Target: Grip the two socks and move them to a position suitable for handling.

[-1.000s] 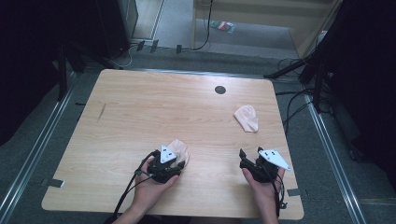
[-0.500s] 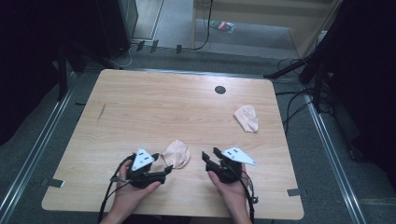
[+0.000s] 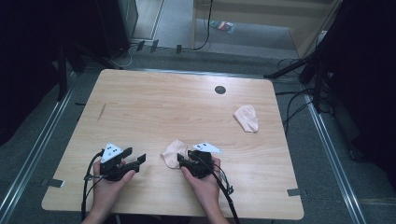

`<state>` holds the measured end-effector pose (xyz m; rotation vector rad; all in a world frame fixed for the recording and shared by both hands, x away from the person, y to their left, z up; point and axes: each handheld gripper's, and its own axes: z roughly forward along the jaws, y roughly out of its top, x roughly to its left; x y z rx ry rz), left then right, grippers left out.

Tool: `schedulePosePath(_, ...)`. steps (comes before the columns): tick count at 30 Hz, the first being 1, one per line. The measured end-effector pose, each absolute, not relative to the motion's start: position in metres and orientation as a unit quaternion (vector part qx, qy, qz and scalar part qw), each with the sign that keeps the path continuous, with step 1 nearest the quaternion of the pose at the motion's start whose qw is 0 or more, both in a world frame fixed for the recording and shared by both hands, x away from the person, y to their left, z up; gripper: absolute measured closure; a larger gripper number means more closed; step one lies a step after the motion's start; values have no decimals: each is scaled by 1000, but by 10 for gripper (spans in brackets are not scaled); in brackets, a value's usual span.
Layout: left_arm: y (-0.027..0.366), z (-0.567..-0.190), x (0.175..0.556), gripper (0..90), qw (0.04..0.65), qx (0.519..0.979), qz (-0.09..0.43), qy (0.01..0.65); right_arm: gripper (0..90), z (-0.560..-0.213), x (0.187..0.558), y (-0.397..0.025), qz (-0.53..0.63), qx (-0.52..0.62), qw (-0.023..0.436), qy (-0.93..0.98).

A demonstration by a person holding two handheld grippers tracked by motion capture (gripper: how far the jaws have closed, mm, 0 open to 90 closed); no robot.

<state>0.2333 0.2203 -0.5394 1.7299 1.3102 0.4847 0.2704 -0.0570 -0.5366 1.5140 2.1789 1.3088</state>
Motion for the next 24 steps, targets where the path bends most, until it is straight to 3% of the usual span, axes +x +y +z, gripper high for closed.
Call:
schedulePosePath(1, 220, -540, 233, 358, 443, 698, 196, 528, 565, -538, 272, -56, 434, 514, 92, 734)
schedulePosePath(4, 217, -540, 233, 356, 444, 701, 191, 524, 746, -540, 272, -49, 417, 499, 99, 753)
schedulePosePath(8, 210, -543, 234, 343, 443, 714, 170, 514, 872, -535, 271, -48, 420, 478, 109, 764)
schedulePosePath(19, 180, -548, 238, 292, 439, 752, 121, 478, 890, -492, 268, -42, 451, 424, 110, 778)
schedulePosePath(24, 173, -545, 245, 304, 438, 754, 123, 473, 890, -471, 262, -38, 468, 404, 106, 779)
